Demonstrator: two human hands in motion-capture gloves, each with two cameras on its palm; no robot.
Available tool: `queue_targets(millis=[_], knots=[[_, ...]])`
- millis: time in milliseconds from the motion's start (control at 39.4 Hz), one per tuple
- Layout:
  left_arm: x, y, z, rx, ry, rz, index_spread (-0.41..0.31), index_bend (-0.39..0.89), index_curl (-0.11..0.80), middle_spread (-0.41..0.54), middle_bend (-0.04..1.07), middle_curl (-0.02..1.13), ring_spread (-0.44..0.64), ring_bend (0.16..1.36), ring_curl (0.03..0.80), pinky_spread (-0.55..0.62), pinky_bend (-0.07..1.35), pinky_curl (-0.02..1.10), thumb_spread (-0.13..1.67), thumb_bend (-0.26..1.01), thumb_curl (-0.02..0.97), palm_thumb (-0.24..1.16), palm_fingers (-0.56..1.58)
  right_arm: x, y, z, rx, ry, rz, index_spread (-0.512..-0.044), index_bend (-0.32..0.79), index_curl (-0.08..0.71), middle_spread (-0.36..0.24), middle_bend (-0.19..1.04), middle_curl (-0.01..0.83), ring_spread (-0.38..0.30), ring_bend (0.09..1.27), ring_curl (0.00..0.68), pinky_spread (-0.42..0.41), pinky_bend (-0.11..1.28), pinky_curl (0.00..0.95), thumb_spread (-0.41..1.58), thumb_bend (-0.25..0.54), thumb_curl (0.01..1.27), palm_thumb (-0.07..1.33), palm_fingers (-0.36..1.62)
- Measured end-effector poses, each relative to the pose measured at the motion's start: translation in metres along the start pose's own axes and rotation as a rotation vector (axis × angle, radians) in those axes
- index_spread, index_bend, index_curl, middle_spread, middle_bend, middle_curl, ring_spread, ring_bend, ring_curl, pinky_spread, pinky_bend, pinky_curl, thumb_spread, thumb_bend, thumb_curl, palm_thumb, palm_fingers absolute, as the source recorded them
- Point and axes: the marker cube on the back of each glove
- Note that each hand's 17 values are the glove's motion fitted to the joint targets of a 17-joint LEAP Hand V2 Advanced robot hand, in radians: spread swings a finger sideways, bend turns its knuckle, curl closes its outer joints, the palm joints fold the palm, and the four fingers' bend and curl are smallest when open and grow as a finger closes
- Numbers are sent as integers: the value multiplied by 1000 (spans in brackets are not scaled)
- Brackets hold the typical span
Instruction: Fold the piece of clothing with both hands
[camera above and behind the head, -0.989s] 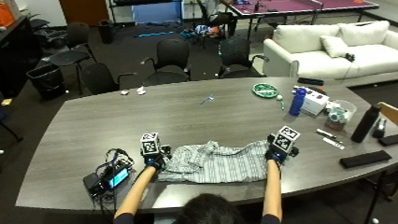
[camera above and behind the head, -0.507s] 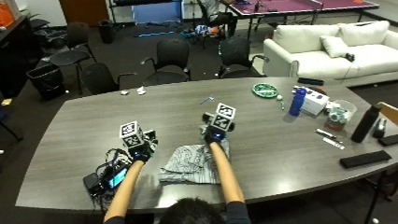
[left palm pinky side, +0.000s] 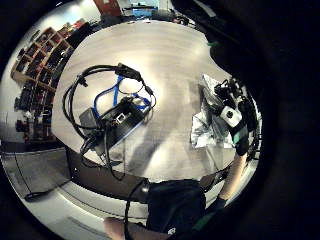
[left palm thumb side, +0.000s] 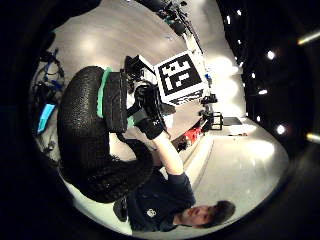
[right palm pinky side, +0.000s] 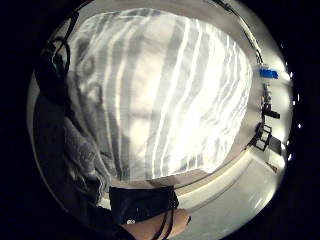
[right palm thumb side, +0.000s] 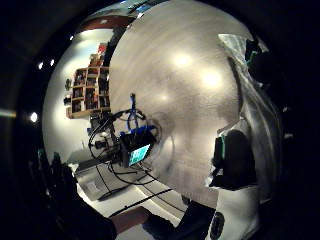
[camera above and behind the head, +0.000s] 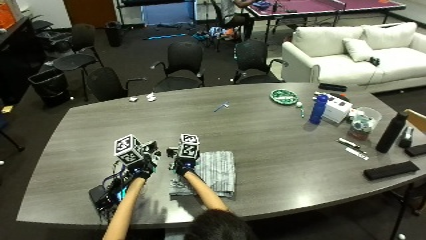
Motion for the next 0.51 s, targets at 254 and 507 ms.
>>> queue_targets(millis=[254, 507], knots=[[0, -5, -12, 124, 39, -4, -122, 174, 334, 96, 143, 352, 146, 555, 330, 103, 350, 373, 1358, 54, 300, 344, 425, 4, 15, -70, 271, -195, -159, -191, 90, 286, -130, 206, 486, -206, 533, 430, -286, 678, 401, 760, -21, 651, 937, 1046], [23, -2, -13, 106, -28, 23, -134, 183, 361, 109, 147, 327, 172, 533, 321, 122, 324, 370, 1355, 39, 308, 379, 437, 50, 14, -89, 286, -228, -120, -174, 92, 272, -102, 180, 471, -172, 495, 421, -261, 637, 384, 865, -18, 633, 945, 1077]])
